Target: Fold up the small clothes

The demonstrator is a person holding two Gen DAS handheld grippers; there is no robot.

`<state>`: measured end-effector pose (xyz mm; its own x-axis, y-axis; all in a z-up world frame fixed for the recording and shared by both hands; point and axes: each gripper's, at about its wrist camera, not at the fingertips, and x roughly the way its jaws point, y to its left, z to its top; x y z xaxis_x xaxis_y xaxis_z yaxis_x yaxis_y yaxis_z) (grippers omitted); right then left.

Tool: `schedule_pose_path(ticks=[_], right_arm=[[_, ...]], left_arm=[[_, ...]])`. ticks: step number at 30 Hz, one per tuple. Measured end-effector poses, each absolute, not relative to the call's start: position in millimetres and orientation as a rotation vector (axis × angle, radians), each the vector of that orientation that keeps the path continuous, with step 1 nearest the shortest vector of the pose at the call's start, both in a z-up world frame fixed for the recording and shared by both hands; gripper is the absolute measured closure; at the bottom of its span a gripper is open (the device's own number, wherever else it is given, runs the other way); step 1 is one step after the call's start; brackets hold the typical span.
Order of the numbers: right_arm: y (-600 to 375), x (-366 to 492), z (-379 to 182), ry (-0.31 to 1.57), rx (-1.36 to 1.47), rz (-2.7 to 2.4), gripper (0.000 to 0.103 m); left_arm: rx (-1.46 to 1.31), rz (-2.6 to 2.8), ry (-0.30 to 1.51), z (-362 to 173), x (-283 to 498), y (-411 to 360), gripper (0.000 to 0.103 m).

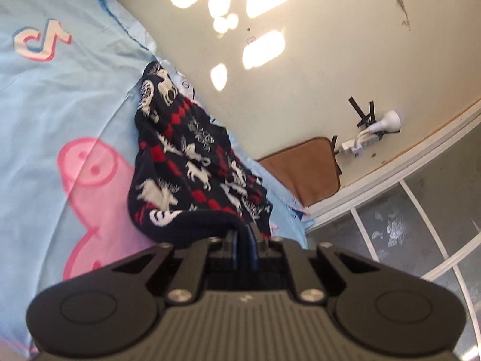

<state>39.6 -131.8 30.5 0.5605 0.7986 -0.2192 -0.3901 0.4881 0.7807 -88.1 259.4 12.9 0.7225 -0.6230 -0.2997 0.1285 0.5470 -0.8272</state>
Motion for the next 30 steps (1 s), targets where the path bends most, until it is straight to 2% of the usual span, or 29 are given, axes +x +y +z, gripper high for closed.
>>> schedule_pose_path(ticks=[4,5,6,7,8,10,15,18,22,23,24,25,26,27,30], right_arm=[[-130.9,88.0,23.2,0.627,0.757,0.612,0.087],[-130.1,101.3,16.0,0.644,0.771,0.557,0.086],[-128.8,114.4,7.0,0.67,0.783,0.512,0.075],[-126.5,126.9,-2.5,0.704,0.786,0.474,0.049],[-127.4,133.4,-9.8,0.726,0.791,0.442,0.04],[-137.3,130.0,-16.1,0.709,0.851,0.427,0.038],[-182.2,92.9,-13.9,0.589,0.972,0.429,0.037],[-196.6,76.9,-19.4,0.627,0.984,0.375,0.035],[-185.2,68.6,-26.1,0.702,0.925,0.365,0.035],[-180.2,69.6,-27.3,0.719,0.898,0.359,0.036],[-173.9,71.6,-29.1,0.735,0.867,0.351,0.039],[-166.9,74.2,-30.3,0.741,0.828,0.349,0.056],[-160.7,78.1,-31.9,0.758,0.799,0.35,0.069],[-155.8,82.5,-33.6,0.775,0.786,0.351,0.091],[-150.8,84.9,-26.3,0.716,0.769,0.361,0.091]], left_arm=[[-0.929,-0.375,0.609,11.7,-33.2,269.9,0.094],[-0.941,-0.315,0.615,7.5,-20.3,271.6,0.086],[-0.93,-0.226,0.63,3.4,-8.0,272.8,0.067],[-0.905,-0.157,0.639,0.8,-1.0,272.6,0.062],[-0.885,-0.117,0.644,-1.5,3.1,272.2,0.061],[-0.882,-0.153,0.648,-5.1,3.2,274.1,0.061],[-0.801,-0.16,0.659,-4.1,-14.9,278.5,0.051],[-0.737,-0.208,0.68,-1.5,-17.7,265.2,0.045],[-0.567,-0.236,0.675,8.3,-5.6,229.4,0.044],[-0.539,-0.242,0.68,8.1,-1.2,222.3,0.045],[-0.507,-0.249,0.691,5.2,3.7,215.5,0.051],[-0.481,-0.248,0.708,1.2,8.2,210.7,0.061],[-0.463,-0.237,0.739,-3.7,12.5,208.3,0.091],[-0.462,-0.231,0.77,-8.5,14.3,209.0,0.099],[-0.517,-0.246,0.722,-7.3,-6.8,224.2,0.099]])
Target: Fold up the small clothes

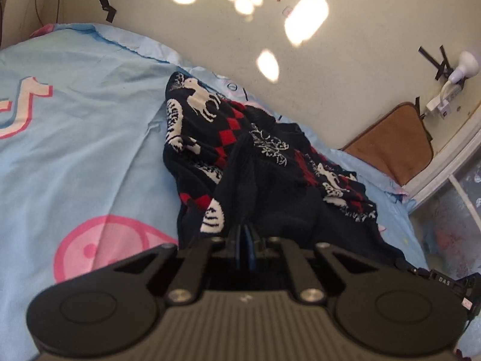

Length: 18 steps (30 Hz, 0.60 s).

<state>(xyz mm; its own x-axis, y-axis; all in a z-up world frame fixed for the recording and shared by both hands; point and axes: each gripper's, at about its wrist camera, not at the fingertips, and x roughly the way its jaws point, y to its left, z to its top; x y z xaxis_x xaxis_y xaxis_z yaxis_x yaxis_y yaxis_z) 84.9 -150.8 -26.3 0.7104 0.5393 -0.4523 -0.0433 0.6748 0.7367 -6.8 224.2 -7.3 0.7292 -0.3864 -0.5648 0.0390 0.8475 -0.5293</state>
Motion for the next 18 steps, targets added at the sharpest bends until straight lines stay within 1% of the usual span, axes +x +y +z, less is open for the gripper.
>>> schedule_pose_path(ticks=[3,5,8,9,10,11,12,13,14,15,17,18], right_arm=[[-147.3,85.5,-8.8,0.614,0.772,0.411,0.091],[-145.0,88.5,-7.4,0.602,0.783,0.431,0.091],[-137.5,99.2,-24.4,0.709,0.747,0.363,0.091],[-135.2,102.2,-32.2,0.758,0.733,0.326,0.088],[-134.6,101.6,-37.3,0.779,0.74,0.316,0.087],[-137.5,97.3,-35.4,0.761,0.766,0.327,0.086],[-139.8,93.2,-31.2,0.744,0.767,0.332,0.077],[-142.1,86.4,-23.8,0.718,0.75,0.336,0.059],[-144.3,80.8,-18.1,0.701,0.733,0.337,0.051],[-146.3,74.8,-12.4,0.687,0.714,0.341,0.045],[-149.7,65.3,-5.7,0.698,0.693,0.365,0.045],[-151.8,61.3,-5.1,0.706,0.699,0.368,0.045]], left_arm=[[-0.568,-0.243,0.627,6.5,-44.3,247.0,0.099],[-0.617,-0.209,0.61,2.5,-61.8,259.3,0.099],[-0.663,-0.154,0.686,-14.1,-58.4,265.8,0.098],[-0.673,-0.146,0.713,-19.4,-54.6,264.5,0.097],[-0.675,-0.137,0.73,-22.3,-52.1,262.5,0.095],[-0.674,-0.127,0.731,-22.6,-52.0,261.3,0.087],[-0.669,-0.124,0.732,-21.7,-50.9,260.6,0.073],[-0.663,-0.124,0.73,-20.4,-50.0,260.2,0.066],[-0.657,-0.12,0.728,-18.4,-49.3,259.6,0.052],[-0.651,-0.115,0.729,-16.8,-48.6,258.9,0.038],[-0.623,-0.118,0.721,-14.7,-48.0,254.9,0.029],[-0.609,-0.123,0.728,-14.4,-46.4,252.8,0.029]])
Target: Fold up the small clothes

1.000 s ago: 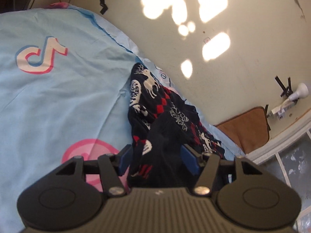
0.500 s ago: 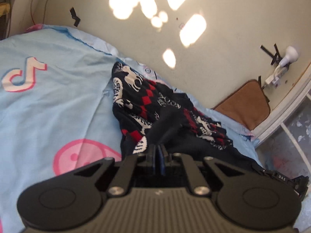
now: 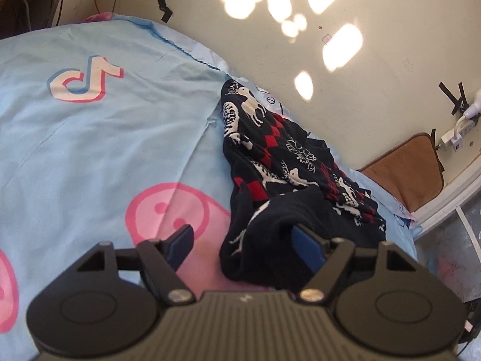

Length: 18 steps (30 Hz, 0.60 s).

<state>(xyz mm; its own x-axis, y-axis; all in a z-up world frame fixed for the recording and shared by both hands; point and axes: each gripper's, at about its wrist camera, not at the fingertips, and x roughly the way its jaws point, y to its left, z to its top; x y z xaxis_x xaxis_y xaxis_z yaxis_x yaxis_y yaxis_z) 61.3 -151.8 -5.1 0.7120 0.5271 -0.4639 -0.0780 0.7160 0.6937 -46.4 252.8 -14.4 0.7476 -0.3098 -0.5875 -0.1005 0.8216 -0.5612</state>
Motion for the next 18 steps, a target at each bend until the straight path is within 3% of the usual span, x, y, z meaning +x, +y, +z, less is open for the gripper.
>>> schedule_pose_path(ticks=[6,8,11,18], right_arm=[[-149.3,38.6,-4.6,0.704,0.711,0.375,0.045],[-142.4,42.9,2.1,0.683,0.692,0.402,0.048],[-125.5,53.4,14.9,0.639,0.645,0.465,0.06],[-81.2,67.8,5.1,0.672,0.63,0.572,0.061]], left_arm=[[-0.638,-0.122,0.756,-14.6,-33.2,251.9,0.028],[-0.602,-0.125,0.759,-10.4,-25.8,247.1,0.028],[-0.522,-0.136,0.75,-4.0,-16.3,235.1,0.028],[-0.475,0.074,0.716,-13.0,8.2,250.8,0.032]])
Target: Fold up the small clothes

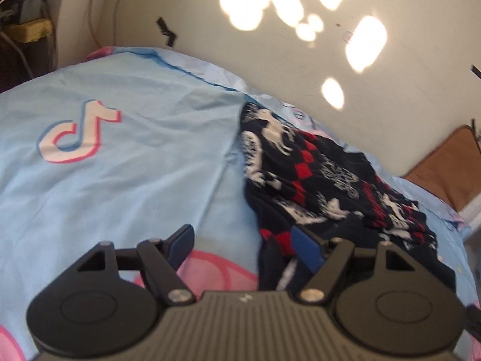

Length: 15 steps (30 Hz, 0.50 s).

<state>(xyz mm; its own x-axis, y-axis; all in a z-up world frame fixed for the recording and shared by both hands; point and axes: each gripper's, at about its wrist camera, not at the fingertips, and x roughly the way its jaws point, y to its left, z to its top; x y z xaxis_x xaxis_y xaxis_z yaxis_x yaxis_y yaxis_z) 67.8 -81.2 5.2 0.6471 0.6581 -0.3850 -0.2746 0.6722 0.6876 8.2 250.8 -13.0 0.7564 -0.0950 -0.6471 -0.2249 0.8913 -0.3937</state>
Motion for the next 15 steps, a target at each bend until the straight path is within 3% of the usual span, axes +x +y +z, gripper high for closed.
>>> schedule_pose_path(ticks=[6,15], right_arm=[[-61.1,75.3,3.5,0.726,0.671,0.673,0.062],[42.9,130.8,-7.1,0.92,0.415,0.871,0.088]], left_arm=[[-0.541,0.047,0.697,-13.7,-11.6,265.1,0.032],[-0.322,0.16,0.709,-15.5,-33.5,248.8,0.029]])
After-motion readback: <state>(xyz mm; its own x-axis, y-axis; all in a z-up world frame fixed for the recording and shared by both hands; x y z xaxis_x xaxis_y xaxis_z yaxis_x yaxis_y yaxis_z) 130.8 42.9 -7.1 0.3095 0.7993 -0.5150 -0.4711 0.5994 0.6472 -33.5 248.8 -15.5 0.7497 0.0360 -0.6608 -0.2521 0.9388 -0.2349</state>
